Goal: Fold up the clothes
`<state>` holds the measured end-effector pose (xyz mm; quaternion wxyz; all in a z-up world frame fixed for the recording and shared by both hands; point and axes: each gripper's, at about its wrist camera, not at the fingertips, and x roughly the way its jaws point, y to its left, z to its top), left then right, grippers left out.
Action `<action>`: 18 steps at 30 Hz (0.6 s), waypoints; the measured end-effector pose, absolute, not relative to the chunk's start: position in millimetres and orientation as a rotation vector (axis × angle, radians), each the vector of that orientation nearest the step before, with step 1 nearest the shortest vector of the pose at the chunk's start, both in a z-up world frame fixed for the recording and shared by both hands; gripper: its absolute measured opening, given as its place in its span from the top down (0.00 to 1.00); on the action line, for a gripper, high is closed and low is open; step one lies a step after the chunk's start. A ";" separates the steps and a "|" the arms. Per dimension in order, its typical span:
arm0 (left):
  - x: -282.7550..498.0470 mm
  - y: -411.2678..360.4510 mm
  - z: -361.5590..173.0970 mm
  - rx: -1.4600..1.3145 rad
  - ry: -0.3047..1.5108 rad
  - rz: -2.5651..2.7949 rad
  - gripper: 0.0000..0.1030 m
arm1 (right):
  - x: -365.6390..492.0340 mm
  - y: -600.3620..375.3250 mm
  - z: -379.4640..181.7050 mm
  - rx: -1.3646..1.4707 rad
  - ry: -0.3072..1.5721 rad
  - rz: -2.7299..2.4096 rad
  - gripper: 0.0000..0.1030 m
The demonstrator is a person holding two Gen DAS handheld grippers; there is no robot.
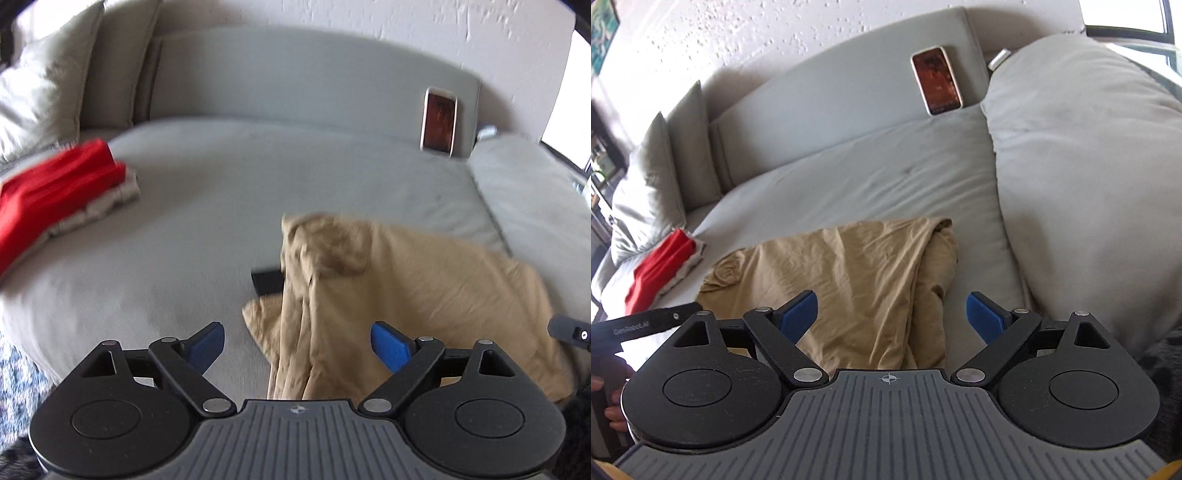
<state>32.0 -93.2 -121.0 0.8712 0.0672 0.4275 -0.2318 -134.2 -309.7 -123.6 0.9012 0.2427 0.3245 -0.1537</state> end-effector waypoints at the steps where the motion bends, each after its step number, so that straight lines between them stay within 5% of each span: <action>1: 34.0 -92.4 -127.8 0.142 0.925 -0.487 0.15 | -130.9 -309.9 -127.8 0.496 0.687 -0.322 0.11; 7: 31.2 -90.3 -136.4 0.122 0.950 -0.526 0.23 | -122.7 -309.1 -145.8 0.457 0.783 -0.358 0.06; 9: 23.3 -94.8 -133.3 0.153 0.924 -0.555 0.47 | -120.0 -308.8 -151.7 0.444 0.816 -0.370 0.08; 12: 6.9 -104.0 -130.4 0.230 0.878 -0.570 0.56 | -119.9 -305.6 -155.1 0.418 0.828 -0.380 0.15; 14: 1.1 -105.4 -129.6 0.247 0.862 -0.567 0.60 | -123.4 -300.6 -152.6 0.396 0.814 -0.377 0.23; 15: -0.8 -104.9 -128.9 0.248 0.859 -0.566 0.62 | -125.5 -298.0 -150.3 0.397 0.801 -0.352 0.46; 16: -1.1 -103.7 -128.0 0.242 0.860 -0.565 0.63 | -126.9 -294.5 -147.5 0.387 0.793 -0.343 0.51; 18: 0.8 -101.2 -126.3 0.224 0.869 -0.563 0.68 | -124.1 -289.3 -145.4 0.375 0.781 -0.292 0.80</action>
